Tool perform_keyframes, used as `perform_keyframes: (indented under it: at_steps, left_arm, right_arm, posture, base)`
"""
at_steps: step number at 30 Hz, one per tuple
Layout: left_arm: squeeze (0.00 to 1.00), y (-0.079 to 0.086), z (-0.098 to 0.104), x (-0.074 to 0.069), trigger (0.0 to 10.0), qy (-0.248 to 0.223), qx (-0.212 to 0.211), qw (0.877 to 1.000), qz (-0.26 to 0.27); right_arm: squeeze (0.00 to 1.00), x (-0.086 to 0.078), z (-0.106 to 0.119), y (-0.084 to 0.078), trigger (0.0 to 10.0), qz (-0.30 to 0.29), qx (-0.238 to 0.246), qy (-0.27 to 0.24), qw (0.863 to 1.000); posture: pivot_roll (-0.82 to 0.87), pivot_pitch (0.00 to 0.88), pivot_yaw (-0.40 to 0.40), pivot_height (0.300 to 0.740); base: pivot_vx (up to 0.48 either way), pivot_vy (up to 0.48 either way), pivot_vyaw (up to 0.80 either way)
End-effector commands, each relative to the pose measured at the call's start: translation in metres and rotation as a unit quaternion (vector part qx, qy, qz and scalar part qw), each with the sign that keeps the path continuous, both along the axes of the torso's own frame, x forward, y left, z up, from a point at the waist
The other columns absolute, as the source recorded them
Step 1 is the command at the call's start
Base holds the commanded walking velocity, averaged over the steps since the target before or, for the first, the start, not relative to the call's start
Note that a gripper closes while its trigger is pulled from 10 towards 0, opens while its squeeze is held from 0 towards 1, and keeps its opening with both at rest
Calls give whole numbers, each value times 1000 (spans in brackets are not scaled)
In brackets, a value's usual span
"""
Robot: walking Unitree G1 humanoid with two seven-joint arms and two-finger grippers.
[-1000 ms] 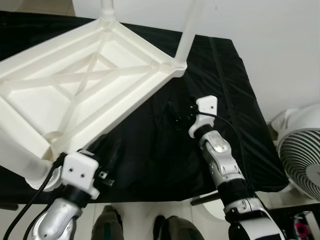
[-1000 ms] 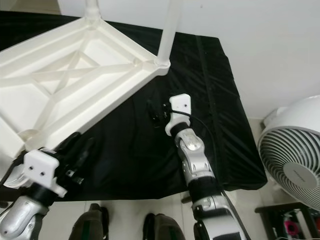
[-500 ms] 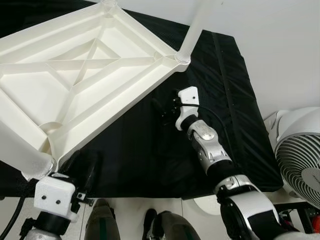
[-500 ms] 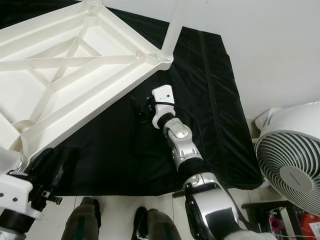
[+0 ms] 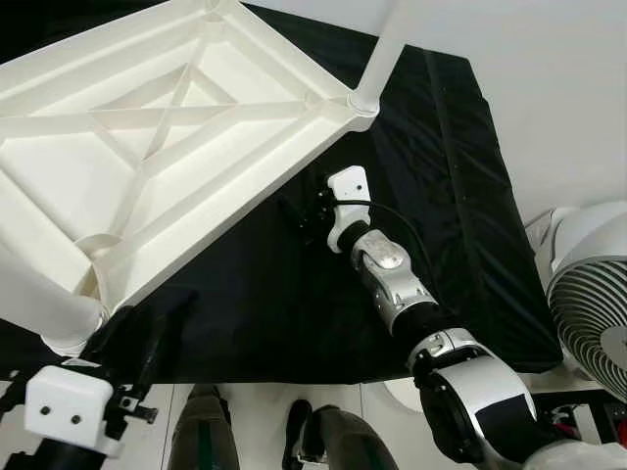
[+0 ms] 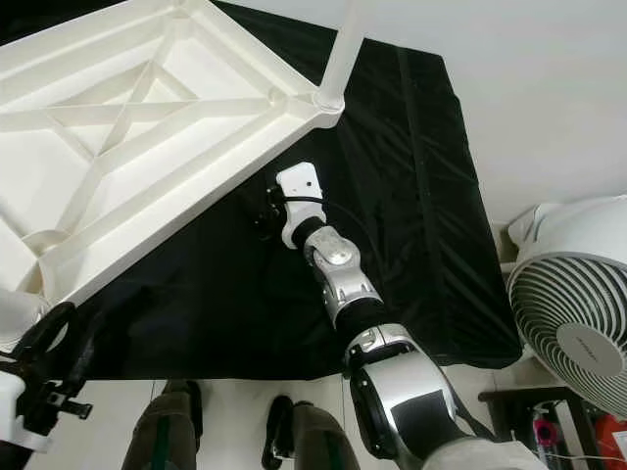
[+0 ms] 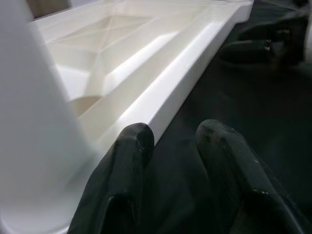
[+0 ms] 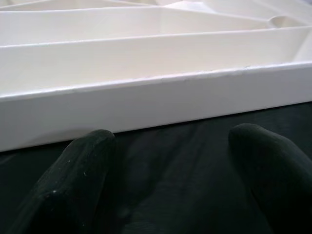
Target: Building children table
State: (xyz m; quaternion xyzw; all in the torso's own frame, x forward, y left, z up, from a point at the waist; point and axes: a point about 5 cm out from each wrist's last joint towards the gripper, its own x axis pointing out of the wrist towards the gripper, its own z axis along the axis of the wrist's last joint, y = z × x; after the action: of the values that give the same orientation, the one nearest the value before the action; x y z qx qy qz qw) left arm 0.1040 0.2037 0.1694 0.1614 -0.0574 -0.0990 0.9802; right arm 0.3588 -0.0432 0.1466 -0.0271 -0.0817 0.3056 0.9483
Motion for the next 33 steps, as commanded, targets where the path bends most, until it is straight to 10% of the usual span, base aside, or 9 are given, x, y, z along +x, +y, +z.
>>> perform_keyframes:
  at_steps: [1, 7, 15, 20, 26, 33]
  left_arm:
    - [0, -1, 0, -4, 10000, 12, -3, 1000, -10]
    - [0, 9, -4, -32, 10000, 150, 38, 978, -139]
    - [0, 23, -6, -45, 10000, 212, 58, 965, -144]
    - [0, 60, -1, -49, 10000, 267, 130, 947, -124]
    - [0, 114, 11, -31, 10000, 259, 251, 932, -33]
    - [0, 138, 24, -7, 10000, 184, 314, 931, 39]
  right_arm:
    - [0, -1, -7, 0, 10000, -1, -6, 9, 1000]
    - [0, -3, -10, 10, 10000, 10, -8, 9, 1000]
    - [0, -4, -13, 13, 10000, 14, -12, 11, 1000]
    - [0, -4, -13, 16, 10000, 16, -11, 10, 1000]
    - [0, -4, -13, 17, 10000, 15, -9, 10, 1000]
    - [0, -4, -14, 16, 10000, 10, -8, 9, 1000]
  posture:
    - [455, 192, -135, 740]
    - [472, 195, -116, 740]
    - [480, 191, -114, 740]
    - [485, 189, -118, 740]
    - [483, 176, -115, 740]
    - [476, 167, -113, 740]
  base:
    - [0, 0, 0]
    - [0, 0, 0]
    - [0, 0, 0]
    - [0, 0, 0]
    - [0, 0, 0]
    - [0, 0, 0]
